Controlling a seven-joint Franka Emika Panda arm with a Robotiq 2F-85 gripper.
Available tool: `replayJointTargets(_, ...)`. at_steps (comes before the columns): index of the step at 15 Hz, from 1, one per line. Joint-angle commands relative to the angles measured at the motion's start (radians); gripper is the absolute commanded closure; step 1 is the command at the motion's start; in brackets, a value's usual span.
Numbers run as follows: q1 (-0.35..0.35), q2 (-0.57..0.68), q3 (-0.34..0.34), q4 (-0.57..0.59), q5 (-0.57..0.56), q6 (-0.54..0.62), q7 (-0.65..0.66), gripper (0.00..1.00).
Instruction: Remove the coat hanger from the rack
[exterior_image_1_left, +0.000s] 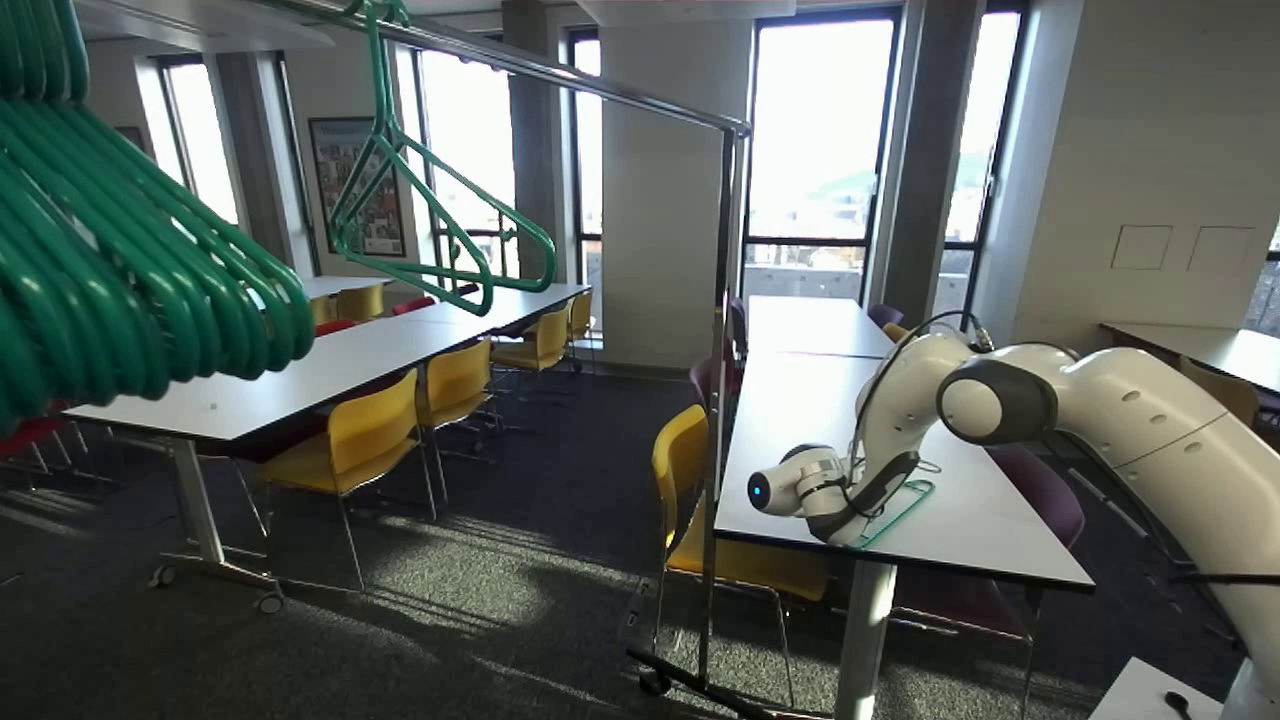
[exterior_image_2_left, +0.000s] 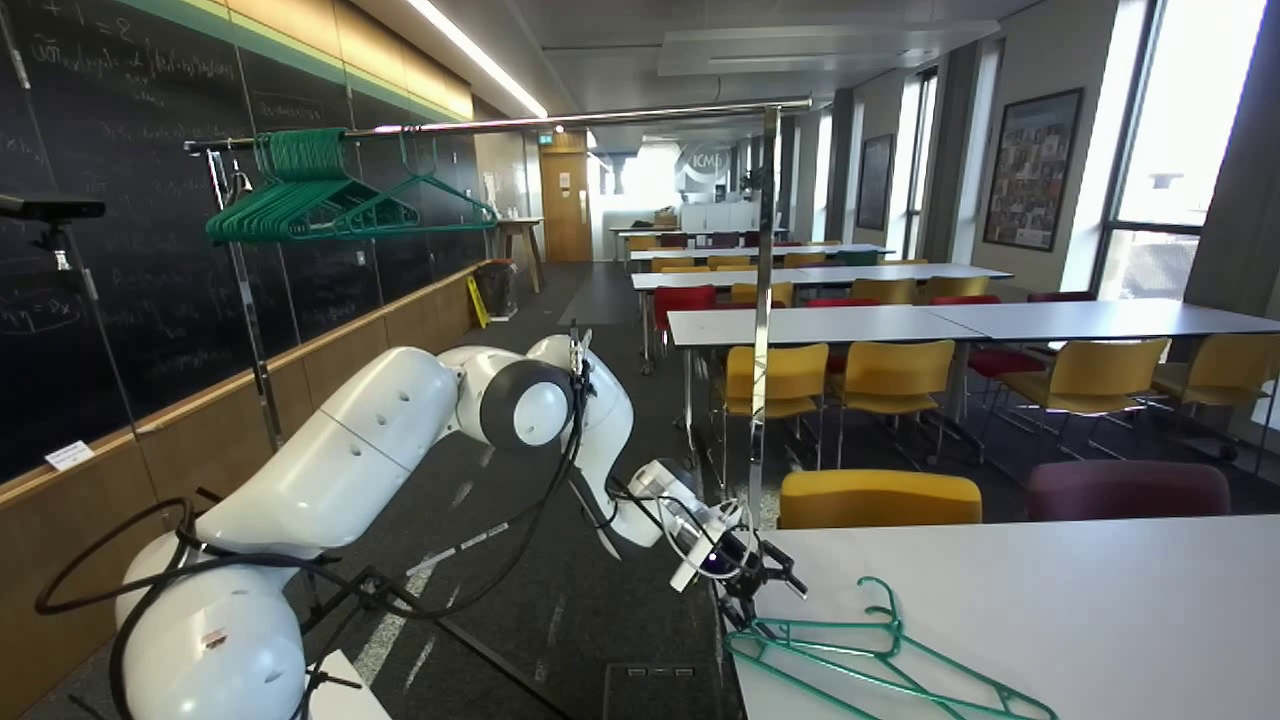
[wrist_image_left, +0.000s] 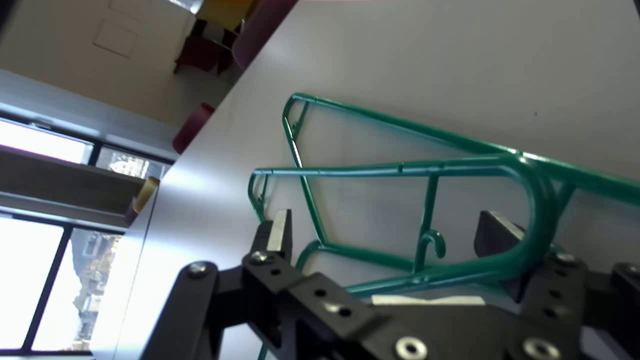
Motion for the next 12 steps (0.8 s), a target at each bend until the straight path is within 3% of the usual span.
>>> replayJointTargets(1,-0.061,-0.109,0.019,-0.085,0.017,0.2,-0.086,0.0)
replayJointTargets(8,-0.173,-0.247,0.012,-0.205,0.103,0.651,-0.263,0.0)
replayJointTargets(12,-0.244,-0.271,0.04,-0.284,0.32,0.832,-0.505,0.0)
